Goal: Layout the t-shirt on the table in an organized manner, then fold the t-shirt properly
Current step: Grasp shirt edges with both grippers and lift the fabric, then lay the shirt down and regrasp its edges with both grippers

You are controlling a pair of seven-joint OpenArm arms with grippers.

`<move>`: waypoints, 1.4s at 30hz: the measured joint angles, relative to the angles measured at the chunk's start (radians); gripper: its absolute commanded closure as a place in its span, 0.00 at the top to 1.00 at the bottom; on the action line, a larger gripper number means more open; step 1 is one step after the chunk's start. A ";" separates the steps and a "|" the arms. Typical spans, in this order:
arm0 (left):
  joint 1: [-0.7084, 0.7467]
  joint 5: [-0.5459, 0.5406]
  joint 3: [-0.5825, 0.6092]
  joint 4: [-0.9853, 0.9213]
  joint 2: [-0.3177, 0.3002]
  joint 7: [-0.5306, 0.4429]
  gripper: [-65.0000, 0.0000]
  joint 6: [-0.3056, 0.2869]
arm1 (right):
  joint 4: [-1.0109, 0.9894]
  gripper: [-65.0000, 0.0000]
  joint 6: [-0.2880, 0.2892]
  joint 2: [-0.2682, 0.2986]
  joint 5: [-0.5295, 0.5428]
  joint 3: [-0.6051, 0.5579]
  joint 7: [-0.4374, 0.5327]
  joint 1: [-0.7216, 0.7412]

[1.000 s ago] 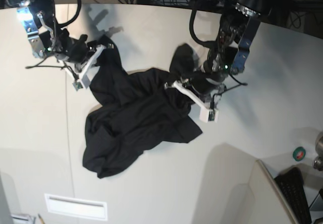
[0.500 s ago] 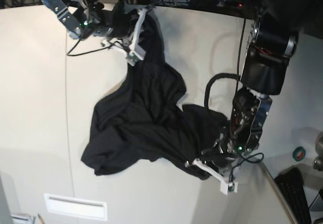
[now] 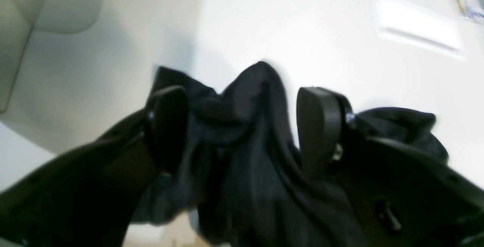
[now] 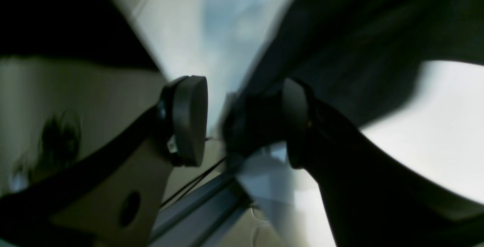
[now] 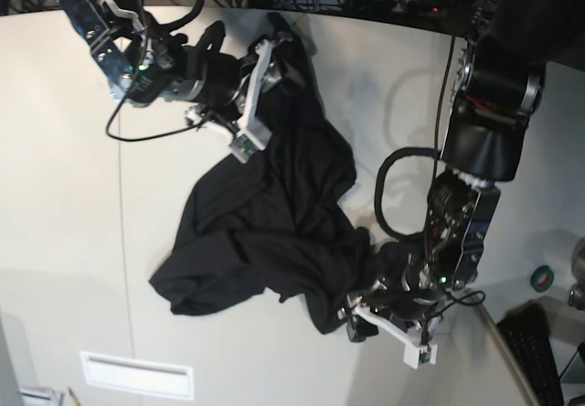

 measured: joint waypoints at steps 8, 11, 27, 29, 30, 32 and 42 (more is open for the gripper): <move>0.479 0.012 0.017 0.404 0.000 0.027 0.14 0.005 | -0.056 0.43 -0.004 0.014 -0.004 0.295 -0.003 0.016; 0.541 0.030 0.018 0.397 0.066 0.027 0.00 0.002 | -0.113 0.43 -0.006 0.022 -0.009 0.361 -0.001 0.055; 0.644 0.550 -0.061 0.232 0.117 -0.092 0.00 -0.042 | -0.372 0.43 -0.090 -0.004 -0.002 0.332 0.111 0.299; 0.638 0.554 -0.130 0.237 0.068 -0.074 0.00 -0.023 | -0.371 0.43 -0.106 -0.006 -0.002 0.292 0.113 0.305; 0.633 0.557 -0.159 0.236 0.050 -0.059 0.00 -0.011 | -0.371 0.43 -0.116 -0.010 -0.002 0.267 0.111 0.311; 0.628 0.566 -0.204 0.233 0.018 -0.035 0.00 -0.006 | -0.371 0.43 -0.138 -0.019 0.006 0.212 0.115 0.323; 0.543 0.572 -0.409 0.272 -0.011 0.015 0.00 -0.008 | -0.370 0.44 -0.413 -0.034 0.002 -0.083 0.126 0.448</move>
